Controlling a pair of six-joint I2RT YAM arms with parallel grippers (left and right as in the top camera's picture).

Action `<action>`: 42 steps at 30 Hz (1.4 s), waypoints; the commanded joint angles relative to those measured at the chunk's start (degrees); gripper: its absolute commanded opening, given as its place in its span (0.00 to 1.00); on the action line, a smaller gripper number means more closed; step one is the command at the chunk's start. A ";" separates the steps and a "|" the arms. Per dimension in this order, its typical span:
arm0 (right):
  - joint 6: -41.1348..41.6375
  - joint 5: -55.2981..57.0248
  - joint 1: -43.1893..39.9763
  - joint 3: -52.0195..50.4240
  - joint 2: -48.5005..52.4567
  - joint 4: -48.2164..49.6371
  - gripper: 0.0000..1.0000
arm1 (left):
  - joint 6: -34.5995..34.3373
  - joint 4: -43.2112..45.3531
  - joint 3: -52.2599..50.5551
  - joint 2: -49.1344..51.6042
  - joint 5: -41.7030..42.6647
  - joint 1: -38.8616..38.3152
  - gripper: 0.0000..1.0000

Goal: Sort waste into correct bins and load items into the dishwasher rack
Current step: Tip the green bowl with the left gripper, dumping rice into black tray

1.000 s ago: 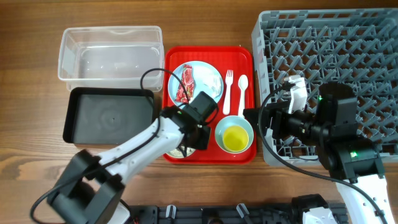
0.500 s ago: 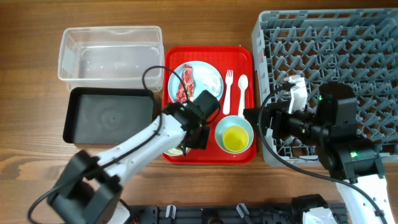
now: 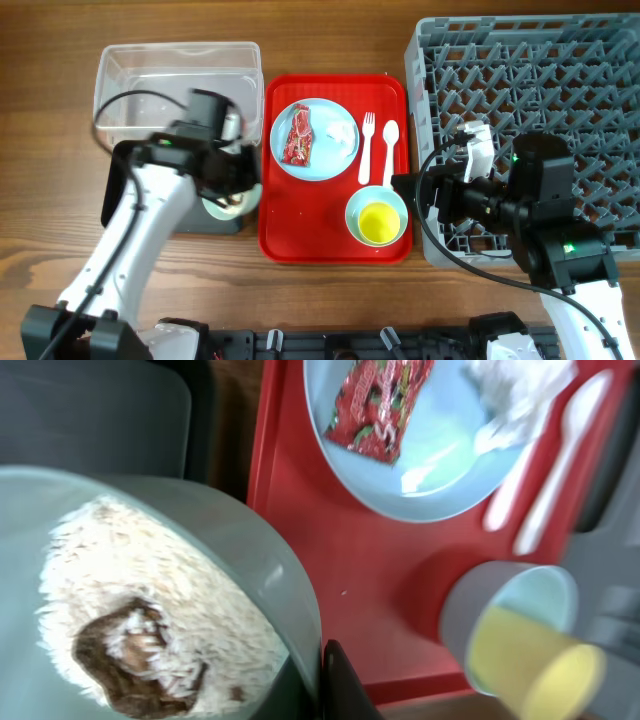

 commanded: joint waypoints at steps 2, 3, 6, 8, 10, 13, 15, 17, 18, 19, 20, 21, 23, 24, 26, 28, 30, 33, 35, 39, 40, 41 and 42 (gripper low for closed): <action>0.46 0.33 0.33 1.22 0.11 0.07 0.94 | 14.58 -0.57 0.42 3.98 30.91 13.38 0.04; 0.46 0.33 0.33 1.22 0.11 0.09 0.94 | 16.81 -1.11 0.42 4.85 34.36 15.72 0.04; 0.46 0.35 0.33 1.22 0.11 0.13 0.94 | 23.52 -3.43 0.31 7.87 40.63 21.66 0.04; 0.46 0.35 0.33 1.22 0.11 0.11 0.94 | 27.91 -5.14 0.20 9.90 46.25 24.26 0.04; 0.44 0.35 0.33 1.22 0.11 0.11 0.94 | 31.32 -6.23 -0.31 12.22 53.53 26.45 0.04; 0.46 0.35 0.33 1.22 0.11 0.09 0.94 | 35.30 -7.98 -1.75 14.91 62.73 28.98 0.04; 0.44 0.35 0.33 1.22 0.11 0.09 0.94 | 35.23 -8.02 -2.54 15.19 64.96 29.86 0.04; 0.42 0.35 0.33 1.22 0.11 0.04 0.94 | 35.21 -8.07 -2.80 15.19 65.31 30.84 0.04; 0.44 0.35 0.33 1.22 0.11 0.04 0.94 | 35.21 -8.07 -2.80 15.19 65.29 31.39 0.04; 0.42 0.35 0.33 1.22 0.11 0.07 0.94 | 35.19 -8.04 -2.82 15.19 65.33 32.11 0.04; 0.44 0.35 0.33 1.22 0.11 0.09 0.94 | 35.08 -8.09 -2.82 15.19 65.35 32.57 0.04; 0.42 0.35 0.33 1.22 0.11 0.09 0.94 | 34.75 -8.26 -2.82 15.19 65.33 33.11 0.04; 0.42 0.35 0.33 1.22 0.11 0.09 0.94 | 34.80 -8.52 -2.82 15.19 64.59 33.97 0.04; 0.44 0.33 0.33 1.22 0.11 0.09 0.94 | 34.80 -7.89 -2.82 15.21 62.66 34.32 0.04; 0.42 0.35 0.33 1.22 0.11 0.09 0.94 | 32.76 -7.91 -2.95 15.28 60.33 34.95 0.04; 0.44 0.33 0.33 1.22 0.11 0.07 0.94 | 33.88 -10.71 -2.97 15.26 64.26 34.95 0.04; 0.44 0.35 0.33 1.22 0.11 0.11 0.94 | 37.38 -9.94 -2.97 15.26 62.99 34.99 0.04; 0.44 0.35 0.33 1.22 0.11 0.13 0.94 | 30.53 -8.96 -2.99 16.02 61.18 35.28 0.04; 0.42 0.33 0.33 1.22 0.11 -0.04 0.94 | 37.07 -14.43 -2.99 15.96 70.66 35.04 0.04; 0.42 0.35 0.33 1.22 0.11 0.24 0.94 | 36.06 -12.46 -2.99 16.33 60.67 35.95 0.04; 0.42 0.35 0.33 1.22 0.11 0.13 0.94 | 36.26 -14.34 -2.99 16.46 62.97 36.17 0.04; 0.42 0.35 0.33 1.22 0.11 0.04 0.94 | 39.71 -17.16 -2.97 16.41 68.08 36.17 0.04; 0.42 0.35 0.33 1.22 0.11 0.04 0.94 | 42.82 -18.49 -2.97 16.20 70.16 36.15 0.04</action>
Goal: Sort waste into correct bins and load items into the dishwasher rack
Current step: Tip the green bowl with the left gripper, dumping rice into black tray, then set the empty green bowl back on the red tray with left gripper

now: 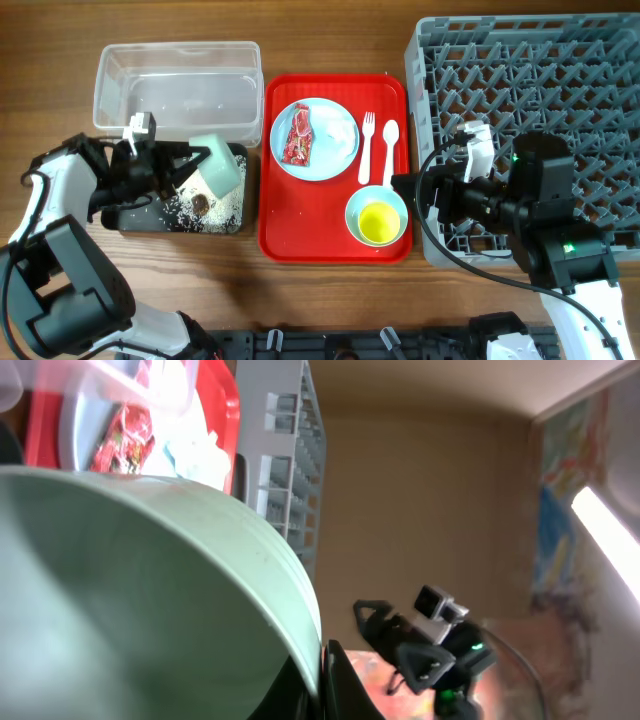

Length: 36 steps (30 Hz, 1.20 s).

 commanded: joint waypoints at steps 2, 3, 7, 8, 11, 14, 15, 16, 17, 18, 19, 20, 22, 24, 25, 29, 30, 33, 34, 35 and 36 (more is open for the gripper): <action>0.37 0.35 0.33 1.22 0.09 0.13 0.94 | 8.70 -1.79 -0.04 0.26 4.44 0.68 0.04; 0.39 0.35 0.33 1.22 0.09 0.15 0.94 | 4.96 -1.11 -0.04 0.42 2.43 0.76 0.04; 0.37 0.35 0.33 1.22 0.09 0.09 0.95 | 4.17 -5.49 -0.04 -0.44 3.50 0.48 0.04; 0.37 0.35 0.33 1.22 0.09 0.09 0.95 | 4.13 -5.53 -0.04 -0.70 2.40 0.48 0.04; 0.39 0.35 0.33 1.22 0.09 0.13 0.95 | 4.13 -8.31 -0.04 -2.67 -3.91 -0.96 0.04; 0.39 0.37 0.33 1.22 0.09 0.39 0.95 | 1.99 -8.79 -0.04 -5.99 -10.21 -4.81 0.04; 0.42 0.35 0.33 1.22 0.09 0.61 0.95 | 0.28 -7.96 -0.04 -7.08 -11.87 -6.56 0.04; 0.44 0.35 0.33 1.22 0.09 0.79 0.95 | -1.77 -6.60 -0.04 -8.17 -13.75 -8.63 0.04; 0.46 0.33 0.33 1.22 0.09 0.96 0.95 | -4.70 -4.61 -0.04 -9.16 -16.33 -10.91 0.04; 0.44 0.33 0.33 1.22 0.09 1.05 0.95 | -8.02 -2.45 -0.04 -10.08 -19.54 -13.42 0.04; 0.48 0.33 0.33 1.22 0.09 1.16 0.95 | -11.78 -0.02 -0.04 -10.91 -23.69 -16.26 0.04; 0.48 0.33 0.33 1.22 0.09 1.20 0.95 | -15.41 2.19 -0.04 -11.56 -28.15 -19.28 0.04; 0.48 0.33 0.33 1.22 0.09 1.18 0.95 | -21.94 6.14 -0.04 -12.35 -37.16 -25.94 0.04; 0.48 0.33 0.33 1.22 0.09 1.14 0.95 | -26.73 9.25 -0.04 -12.37 -44.33 -32.44 0.04; 0.48 0.33 0.33 1.22 0.09 1.14 0.95 | -29.27 10.86 -0.04 -12.17 -48.46 -35.98 0.04; 0.85 0.35 0.33 1.22 0.09 1.18 0.95 | -40.06 15.56 -0.07 -11.45 -67.14 -49.68 0.04; 0.85 0.35 0.33 1.22 0.09 1.18 0.95 | -42.47 16.72 -0.07 -11.21 -70.49 -53.05 0.04; 0.85 0.35 0.33 1.22 0.09 1.18 0.95 | -46.62 19.04 -0.07 -10.43 -74.05 -59.84 0.04; 0.85 0.35 0.33 1.22 0.09 1.18 0.96 | -47.98 19.10 -0.07 -10.21 -75.32 -61.11 0.04; 0.83 0.35 0.33 1.22 0.09 1.18 0.96 | -50.03 19.15 -0.11 -9.81 -77.66 -62.84 0.04; 0.85 0.35 0.33 1.22 0.09 1.18 0.95 | -51.19 19.28 -0.11 -9.31 -79.28 -64.06 0.04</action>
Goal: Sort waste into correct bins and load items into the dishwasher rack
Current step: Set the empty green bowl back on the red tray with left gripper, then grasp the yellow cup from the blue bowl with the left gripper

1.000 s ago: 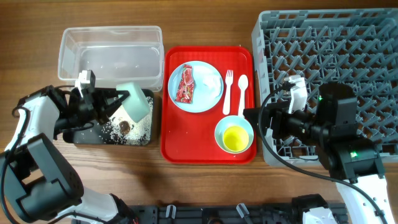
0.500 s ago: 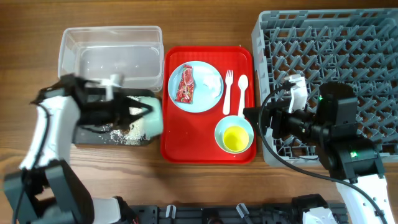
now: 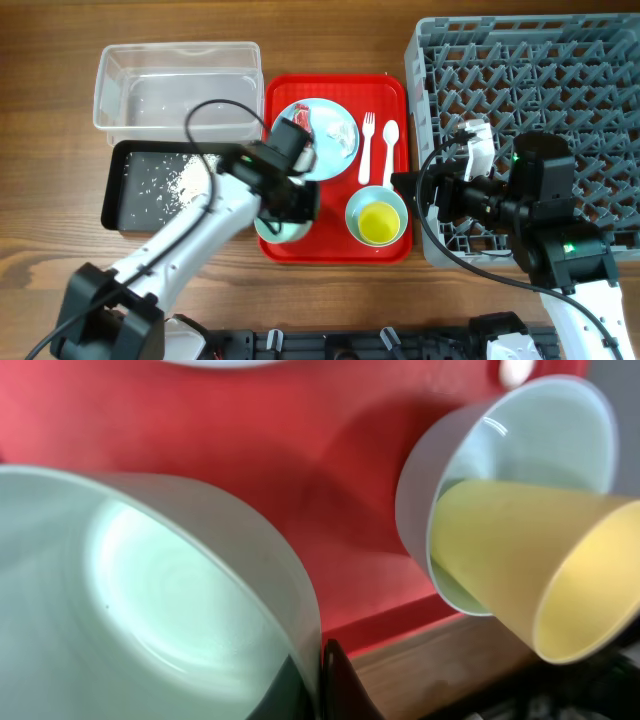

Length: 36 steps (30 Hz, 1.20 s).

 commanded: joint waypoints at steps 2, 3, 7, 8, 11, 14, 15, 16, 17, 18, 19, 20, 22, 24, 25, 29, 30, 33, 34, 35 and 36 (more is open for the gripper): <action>0.44 0.33 0.33 1.20 0.11 0.31 0.96 | -10.19 1.33 -0.11 2.60 -13.44 -6.45 0.04; 0.46 0.33 0.33 1.20 0.11 0.33 0.96 | -10.16 1.77 -0.11 3.02 -13.75 -7.02 0.04; 0.46 0.31 0.33 1.20 0.11 0.26 0.96 | -10.19 3.72 -0.09 4.15 -14.88 -8.02 0.44; 0.46 0.31 0.33 1.20 0.11 0.26 0.96 | -10.16 3.63 0.17 4.00 -14.88 -8.02 0.49; 0.44 0.31 0.33 1.20 0.11 0.26 0.97 | -10.14 1.95 2.12 3.37 -14.88 -8.02 0.55; 0.48 0.72 0.33 1.20 0.11 0.90 1.00 | -9.99 -0.37 4.94 2.03 -14.88 -8.02 0.56; 1.75 2.14 0.33 1.20 0.11 1.79 1.00 | -9.94 -0.83 5.84 1.31 -14.88 -8.02 0.56; 3.48 3.82 0.31 1.20 0.09 2.47 1.00 | -9.92 -0.83 6.36 0.72 -14.60 -8.02 0.57; 4.81 5.25 0.28 1.20 0.02 2.99 1.00 | -9.94 -0.72 6.62 0.28 -14.25 -8.02 0.57; 6.64 7.17 0.09 1.20 0.00 3.61 1.00 | -9.92 -0.42 6.88 -0.20 -13.51 -8.02 0.57; 8.11 8.72 -0.28 1.20 0.00 4.07 1.00 | -9.62 0.42 6.91 -0.59 -12.11 -8.02 0.57; 9.35 9.99 -0.83 1.20 0.00 4.33 1.00 | -8.33 1.49 6.91 -0.87 -9.79 -8.04 0.56; 12.07 11.67 -2.19 1.20 0.00 4.26 1.00 | -6.08 4.07 6.88 -0.85 -4.46 -8.07 0.56; 14.93 12.98 -3.74 1.20 0.00 3.72 1.00 | -5.40 6.27 6.86 -0.52 -1.95 -8.24 0.56; 16.94 13.66 -5.07 1.20 0.00 3.26 1.00 | -5.18 7.58 6.82 0.00 -2.40 -8.59 0.54; 19.56 13.81 -7.89 1.20 0.00 2.23 1.00 | -2.19 9.33 6.32 2.62 -2.16 -8.90 0.48; 19.54 13.79 -8.31 1.20 0.00 1.99 1.00 | -0.55 9.38 6.32 3.52 -1.86 -8.96 0.48; 19.30 13.81 -8.44 1.20 0.00 0.87 1.00 | 4.83 10.38 6.32 6.12 3.13 -9.92 0.47; 19.32 13.81 -8.44 1.20 0.00 0.46 1.00 | 5.53 10.95 6.32 6.58 4.76 -10.23 0.46; 19.28 13.84 -8.44 1.20 0.00 0.20 1.00 | 6.03 11.58 6.32 7.04 5.95 -10.73 0.46; 19.30 13.84 -8.44 1.20 0.00 -0.31 1.00 | 6.23 12.17 6.32 7.26 6.16 -11.30 0.46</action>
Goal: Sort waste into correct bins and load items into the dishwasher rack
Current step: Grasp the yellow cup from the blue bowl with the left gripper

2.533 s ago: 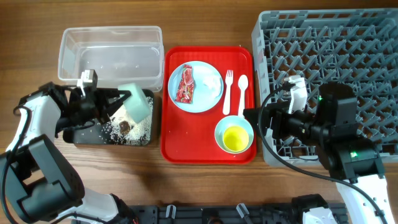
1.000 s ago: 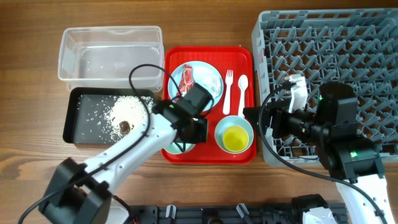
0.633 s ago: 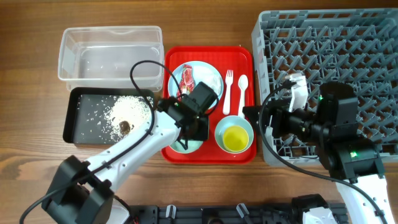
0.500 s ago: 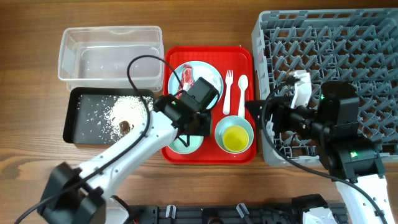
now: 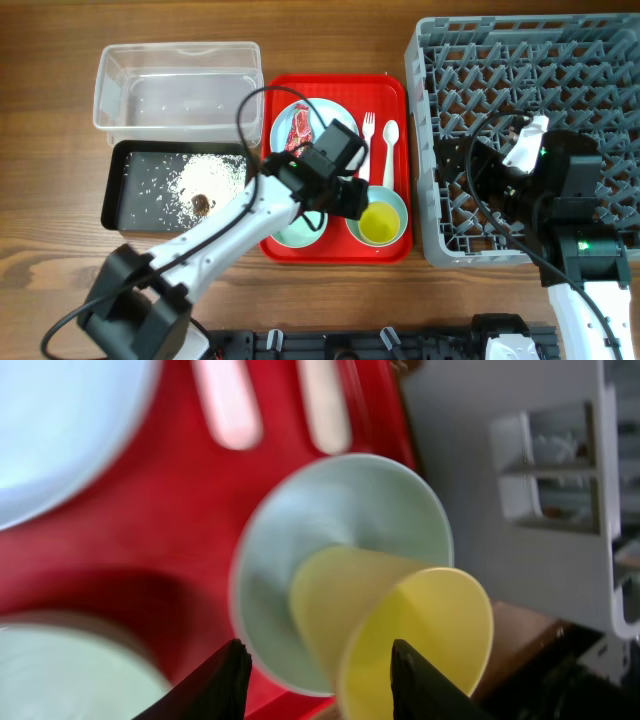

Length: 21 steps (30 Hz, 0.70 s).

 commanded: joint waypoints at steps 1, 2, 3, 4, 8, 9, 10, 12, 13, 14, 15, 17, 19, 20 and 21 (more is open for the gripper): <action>1.25 1.07 -0.15 1.20 0.00 -1.49 1.00 | 5.60 2.12 0.39 1.81 5.62 -2.56 0.46; 1.22 1.07 -0.15 1.20 0.00 -1.81 1.00 | 5.62 2.29 0.39 1.81 5.14 -2.99 0.46; 1.20 1.07 -0.15 1.20 0.00 -2.01 1.00 | 5.62 2.27 0.39 1.81 4.28 -3.37 0.45; 1.20 1.07 -0.15 1.20 0.00 -2.23 1.00 | 5.62 2.12 0.39 1.90 2.82 -3.89 0.43; 1.22 1.07 -0.15 1.20 0.00 -2.40 1.00 | 5.90 1.11 0.37 3.21 -1.16 -6.14 0.32; 1.20 1.05 -0.15 1.20 0.00 -2.38 1.00 | 6.01 0.94 0.37 3.63 -1.16 -6.58 0.28; 1.18 1.03 -0.15 1.20 0.00 -2.38 1.00 | 5.99 0.72 0.37 3.91 -1.16 -6.93 0.18; -0.57 0.13 -0.15 1.20 0.00 -2.27 1.00 | 5.97 0.72 0.37 4.04 -1.22 -7.23 0.08; -2.64 -1.01 -0.15 1.20 0.00 -2.01 1.00 | 5.77 0.76 0.39 4.02 -1.40 -7.21 0.04; -5.01 -2.43 -0.15 1.20 0.00 -1.88 1.00 | 5.77 0.76 0.52 3.91 -1.73 -7.17 0.04; -7.19 -4.09 -0.15 1.20 0.00 -1.90 1.00 | 5.77 0.76 0.59 3.80 -1.81 -6.78 0.04; -9.46 -6.49 -0.15 1.20 0.00 -1.92 1.00 | 5.70 0.55 0.63 3.28 -1.77 -5.66 0.04; -10.93 -8.70 -0.15 1.20 0.00 -1.92 1.00 | 5.27 0.02 0.68 2.19 -1.57 -3.69 0.04; -10.91 -8.98 -0.15 1.20 0.00 -1.92 1.00 | 4.20 -0.59 0.94 1.31 -1.03 -2.32 0.04; -10.88 -9.18 -0.15 1.20 0.00 -1.92 1.00 | 3.85 -1.07 1.29 0.55 0.22 -0.98 0.04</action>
